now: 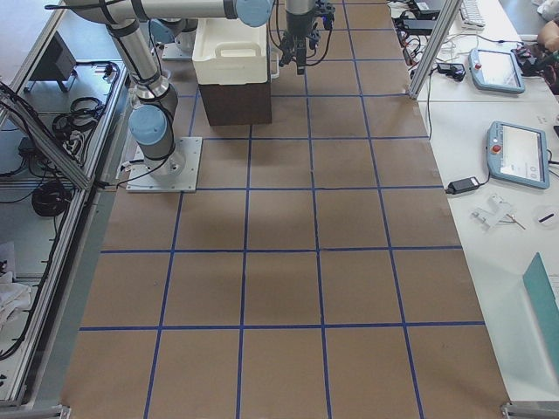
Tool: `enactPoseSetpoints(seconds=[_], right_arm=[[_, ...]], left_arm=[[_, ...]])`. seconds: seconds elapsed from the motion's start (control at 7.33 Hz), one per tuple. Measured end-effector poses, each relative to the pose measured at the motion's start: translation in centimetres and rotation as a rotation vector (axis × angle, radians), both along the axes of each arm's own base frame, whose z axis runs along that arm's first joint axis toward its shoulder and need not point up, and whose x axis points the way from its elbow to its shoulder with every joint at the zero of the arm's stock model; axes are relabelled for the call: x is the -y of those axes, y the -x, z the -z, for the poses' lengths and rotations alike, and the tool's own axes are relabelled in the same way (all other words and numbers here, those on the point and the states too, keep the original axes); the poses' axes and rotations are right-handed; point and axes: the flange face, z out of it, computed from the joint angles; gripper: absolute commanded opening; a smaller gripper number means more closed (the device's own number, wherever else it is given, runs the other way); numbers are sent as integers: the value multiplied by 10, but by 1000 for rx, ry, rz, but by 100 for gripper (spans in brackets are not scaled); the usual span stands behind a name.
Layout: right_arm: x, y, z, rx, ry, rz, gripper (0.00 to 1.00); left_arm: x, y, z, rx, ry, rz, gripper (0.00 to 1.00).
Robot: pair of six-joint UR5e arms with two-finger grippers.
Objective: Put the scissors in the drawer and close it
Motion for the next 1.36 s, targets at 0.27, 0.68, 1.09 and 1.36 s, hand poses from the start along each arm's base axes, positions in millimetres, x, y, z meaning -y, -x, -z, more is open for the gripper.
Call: enactPoseSetpoints(seconds=[0.27, 0.68, 1.09, 1.36], right_arm=[[-1, 0, 0, 0, 1, -1, 100], [-1, -1, 0, 0, 1, -11, 100], [-1, -1, 0, 1, 2, -12, 100], [-1, -1, 0, 0, 1, -12, 100]], left_arm=[[17, -1, -19, -39, 109, -9, 100], [27, -33, -105, -103, 296, -28, 100], [-11, -58, -196, -117, 462, -8, 100], [-44, -72, -226, -129, 516, -8, 100]])
